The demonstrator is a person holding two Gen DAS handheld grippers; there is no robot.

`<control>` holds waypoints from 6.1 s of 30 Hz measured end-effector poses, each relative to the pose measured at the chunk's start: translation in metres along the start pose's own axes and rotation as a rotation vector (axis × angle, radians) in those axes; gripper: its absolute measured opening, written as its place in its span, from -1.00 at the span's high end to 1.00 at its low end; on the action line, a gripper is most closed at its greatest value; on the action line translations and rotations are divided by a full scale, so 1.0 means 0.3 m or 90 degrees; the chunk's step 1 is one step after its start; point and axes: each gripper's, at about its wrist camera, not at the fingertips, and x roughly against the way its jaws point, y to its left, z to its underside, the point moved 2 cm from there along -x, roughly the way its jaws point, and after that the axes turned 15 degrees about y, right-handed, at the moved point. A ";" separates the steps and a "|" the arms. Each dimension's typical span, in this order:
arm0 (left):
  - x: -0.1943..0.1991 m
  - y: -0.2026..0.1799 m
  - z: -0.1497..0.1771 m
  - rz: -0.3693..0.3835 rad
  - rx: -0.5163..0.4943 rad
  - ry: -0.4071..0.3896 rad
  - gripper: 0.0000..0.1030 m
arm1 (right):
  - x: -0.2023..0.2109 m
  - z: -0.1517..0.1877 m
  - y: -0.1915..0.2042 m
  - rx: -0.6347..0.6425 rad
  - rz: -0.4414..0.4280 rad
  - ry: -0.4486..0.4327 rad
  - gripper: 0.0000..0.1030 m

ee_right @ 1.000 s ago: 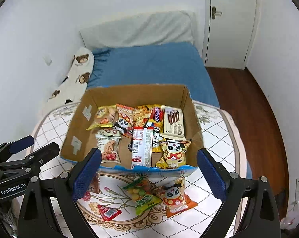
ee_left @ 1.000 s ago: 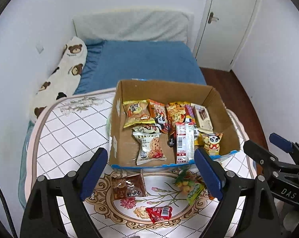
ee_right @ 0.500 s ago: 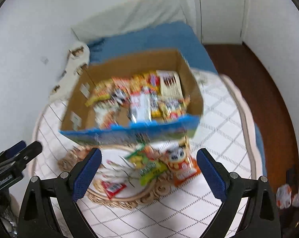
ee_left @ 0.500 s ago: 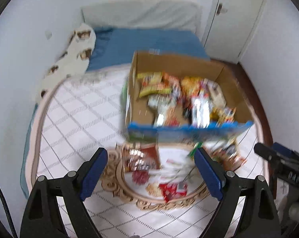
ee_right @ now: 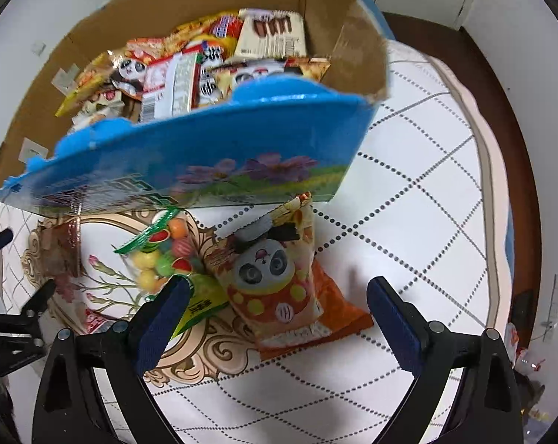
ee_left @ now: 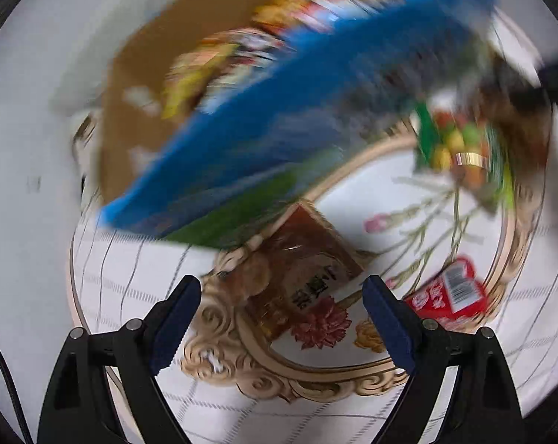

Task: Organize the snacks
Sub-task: 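Grasp the large panda cracker bag with right tool while left tool grasps brown snack bag, then carry both bags into the cardboard box and open both tools, then lift both tools out of the box back toward the remaining snacks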

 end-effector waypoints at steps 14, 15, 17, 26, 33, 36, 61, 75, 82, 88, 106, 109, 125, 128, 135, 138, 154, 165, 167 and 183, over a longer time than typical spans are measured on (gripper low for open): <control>-0.116 -0.047 -0.093 0.057 -0.085 0.057 -0.57 | -0.140 -0.042 0.004 0.004 -0.003 0.025 -0.61; -0.114 -0.048 -0.087 0.067 -0.081 0.055 -0.48 | -0.138 -0.037 0.007 0.006 -0.002 0.021 -0.56; -0.108 -0.050 -0.068 0.085 -0.058 0.058 -0.42 | -0.132 -0.023 0.010 0.010 -0.003 0.018 -0.41; -0.183 -0.014 0.115 0.297 0.208 0.159 -0.42 | -0.150 0.129 0.008 0.017 -0.004 0.051 -0.20; -0.284 0.043 0.276 0.527 0.384 0.216 -0.44 | -0.227 0.301 0.021 0.007 -0.056 0.111 -0.19; -0.296 0.014 0.278 0.507 0.307 0.217 -0.46 | -0.248 0.344 0.047 0.004 -0.081 0.120 -0.22; -0.175 -0.126 0.210 0.308 0.165 0.189 -0.10 | -0.228 0.343 0.071 0.022 -0.044 0.079 -0.15; -0.204 -0.068 0.210 0.371 0.353 0.149 -0.05 | -0.256 0.346 0.096 -0.012 -0.065 0.070 -0.07; -0.066 -0.032 0.279 0.401 0.383 0.115 -0.04 | -0.154 0.384 0.089 -0.028 -0.100 0.027 0.00; 0.199 0.051 0.239 0.454 0.363 0.023 -0.05 | 0.067 0.385 0.116 -0.019 -0.160 -0.035 0.00; 0.274 0.510 -0.251 0.376 0.356 0.030 -0.05 | 0.422 -0.190 0.382 0.052 -0.168 -0.167 0.00; 0.179 0.502 -0.295 0.380 0.353 0.059 -0.05 | 0.367 -0.241 0.399 0.053 -0.157 -0.149 0.00; 0.114 0.418 -0.314 0.392 0.333 0.074 -0.88 | 0.183 -0.276 0.354 0.039 -0.123 -0.042 -0.91; 0.123 0.415 -0.309 0.389 0.340 0.065 -0.88 | 0.196 -0.269 0.328 0.035 -0.096 -0.054 -0.91; 0.146 0.401 -0.291 0.346 0.349 0.035 -0.88 | 0.235 -0.243 0.261 0.012 -0.060 -0.069 -0.91; 0.160 0.396 -0.274 0.353 0.360 0.018 -0.88 | 0.258 -0.232 0.242 0.007 -0.049 -0.081 -0.91; 0.396 0.363 -0.093 0.269 0.390 -0.141 -0.88 | 0.449 -0.086 0.212 0.020 -0.002 -0.205 -0.91; 0.578 0.294 0.082 0.237 0.400 -0.247 -0.88 | 0.618 0.114 0.227 0.050 0.005 -0.302 -0.91; 0.614 0.281 0.111 0.222 0.403 -0.266 -0.88 | 0.645 0.151 0.227 0.050 0.002 -0.319 -0.91; 0.650 0.208 0.219 0.207 0.409 -0.281 -0.88 | 0.669 0.307 0.176 0.035 -0.040 -0.321 -0.91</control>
